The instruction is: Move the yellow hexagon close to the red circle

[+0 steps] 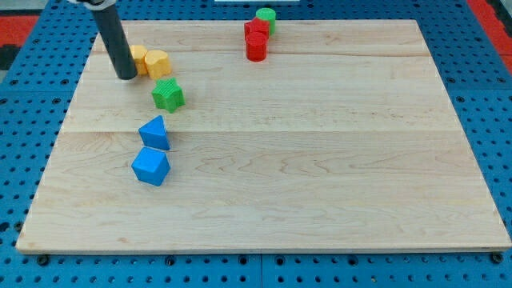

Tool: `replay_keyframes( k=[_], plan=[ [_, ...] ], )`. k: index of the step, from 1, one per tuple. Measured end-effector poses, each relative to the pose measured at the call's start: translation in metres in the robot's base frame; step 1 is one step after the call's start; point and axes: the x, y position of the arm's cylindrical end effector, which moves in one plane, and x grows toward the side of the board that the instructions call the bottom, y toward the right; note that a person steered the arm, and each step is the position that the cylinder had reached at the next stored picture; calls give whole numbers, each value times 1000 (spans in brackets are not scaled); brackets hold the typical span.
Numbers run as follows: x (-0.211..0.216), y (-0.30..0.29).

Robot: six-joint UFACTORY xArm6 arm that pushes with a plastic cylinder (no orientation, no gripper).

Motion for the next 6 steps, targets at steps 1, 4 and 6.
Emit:
replay_keyframes(
  k=[1,4,6],
  plan=[
    [-19,15],
    [-60,-35],
    [-62,-8]
  ],
)
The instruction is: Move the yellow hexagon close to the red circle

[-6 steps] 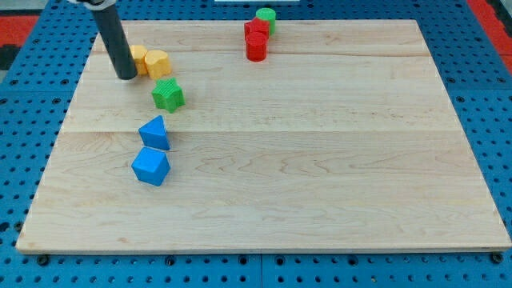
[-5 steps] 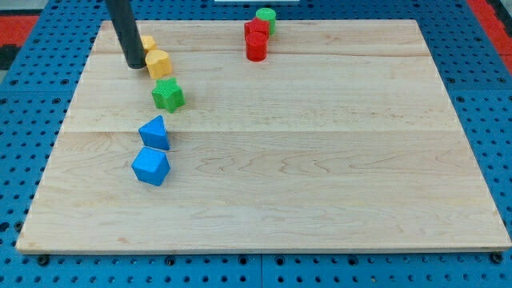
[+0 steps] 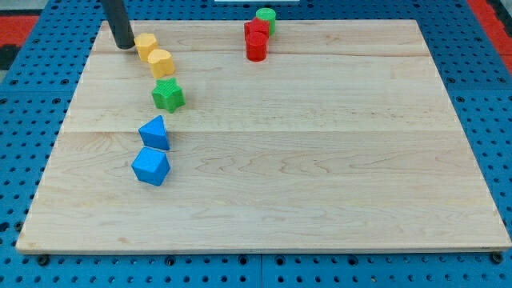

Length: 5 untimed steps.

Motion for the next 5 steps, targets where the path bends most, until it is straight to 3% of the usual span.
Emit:
replay_keyframes(
  k=[3,5],
  plan=[
    [39,157],
    [-20,125]
  ],
)
